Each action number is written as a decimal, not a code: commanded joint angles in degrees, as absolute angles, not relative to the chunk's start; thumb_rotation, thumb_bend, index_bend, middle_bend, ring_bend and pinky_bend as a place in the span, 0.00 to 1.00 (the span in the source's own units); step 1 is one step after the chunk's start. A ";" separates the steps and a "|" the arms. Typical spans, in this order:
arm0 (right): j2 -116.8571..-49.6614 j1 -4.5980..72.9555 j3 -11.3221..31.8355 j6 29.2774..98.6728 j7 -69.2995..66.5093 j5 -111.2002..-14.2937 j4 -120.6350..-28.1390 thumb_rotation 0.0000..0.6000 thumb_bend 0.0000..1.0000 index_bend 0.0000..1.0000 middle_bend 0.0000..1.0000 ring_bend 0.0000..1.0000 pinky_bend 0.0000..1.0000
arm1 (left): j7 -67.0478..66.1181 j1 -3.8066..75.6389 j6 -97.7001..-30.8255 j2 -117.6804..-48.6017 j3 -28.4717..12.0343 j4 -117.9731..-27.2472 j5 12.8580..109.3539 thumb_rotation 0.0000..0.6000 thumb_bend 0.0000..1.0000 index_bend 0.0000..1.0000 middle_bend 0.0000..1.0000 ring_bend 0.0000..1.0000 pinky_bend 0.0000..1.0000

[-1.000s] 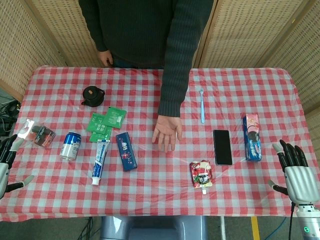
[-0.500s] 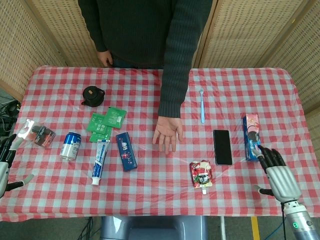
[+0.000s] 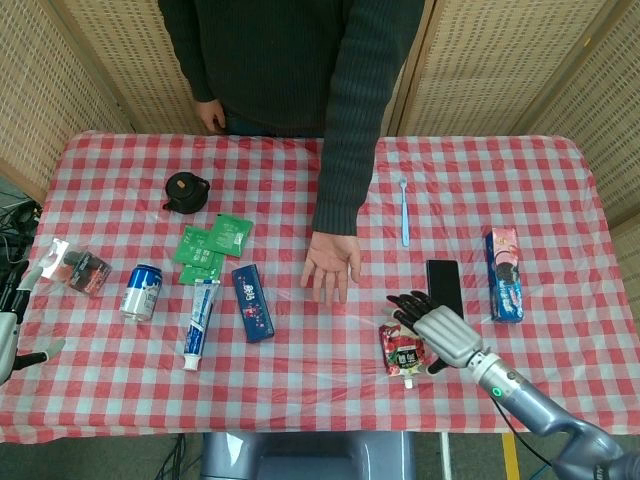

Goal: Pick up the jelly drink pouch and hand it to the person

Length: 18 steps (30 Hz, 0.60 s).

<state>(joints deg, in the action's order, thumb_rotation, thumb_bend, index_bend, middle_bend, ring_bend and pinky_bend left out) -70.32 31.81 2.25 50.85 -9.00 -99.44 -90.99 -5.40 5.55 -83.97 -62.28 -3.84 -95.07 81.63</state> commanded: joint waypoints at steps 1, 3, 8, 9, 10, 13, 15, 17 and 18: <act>-74.37 35.94 3.31 45.25 -7.61 -98.55 -89.24 1.00 0.00 0.13 0.09 0.05 0.01 | -5.71 5.98 -82.93 -62.70 -4.32 -94.50 80.32 1.00 0.00 0.00 0.00 0.00 0.00; -75.89 37.36 3.44 43.17 -6.25 -97.94 -88.15 1.00 0.00 0.14 0.09 0.05 0.01 | -5.78 6.14 -82.50 -62.87 -4.47 -94.19 79.74 1.00 0.00 0.00 0.00 0.00 0.00; -78.22 40.29 3.30 37.72 -1.37 -95.76 -85.45 1.00 0.00 0.19 0.13 0.08 0.01 | -5.73 6.59 -81.59 -62.87 -4.99 -93.92 78.52 1.00 0.00 0.00 0.00 0.00 0.00; -78.21 41.01 3.03 36.18 -0.43 -95.24 -85.37 1.00 0.00 0.21 0.16 0.10 0.02 | -5.63 6.65 -81.42 -62.87 -5.10 -93.85 78.23 1.00 0.00 0.00 0.00 0.00 0.00; -78.14 41.33 2.94 35.61 0.08 -94.93 -85.44 1.00 0.01 0.23 0.19 0.13 0.04 | -5.58 6.70 -81.29 -62.86 -5.18 -93.82 78.04 1.00 0.00 0.00 0.00 0.00 0.00; -78.11 42.07 2.74 35.05 2.82 -94.11 -85.27 1.00 0.06 0.30 0.26 0.21 0.09 | -5.59 6.90 -80.68 -63.01 -5.27 -93.51 77.39 1.00 0.00 0.00 0.00 0.00 0.00; -78.35 42.18 2.63 35.06 4.20 -93.18 -84.89 1.00 0.11 0.37 0.35 0.32 0.19 | -5.73 7.04 -80.37 -63.13 -5.30 -93.33 77.13 1.00 0.00 0.00 0.00 0.00 0.00; -78.58 42.19 2.60 35.27 5.11 -92.40 -84.57 1.00 0.18 0.48 0.48 0.47 0.37 | -5.78 7.13 -80.22 -63.17 -5.35 -93.32 76.96 1.00 0.00 0.00 0.00 0.00 0.00; -78.75 42.10 2.59 35.66 5.56 -92.02 -84.40 1.00 0.22 0.54 0.55 0.55 0.48 | -5.81 7.17 -80.16 -63.17 -5.38 -93.35 76.88 1.00 0.00 0.00 0.00 0.00 0.00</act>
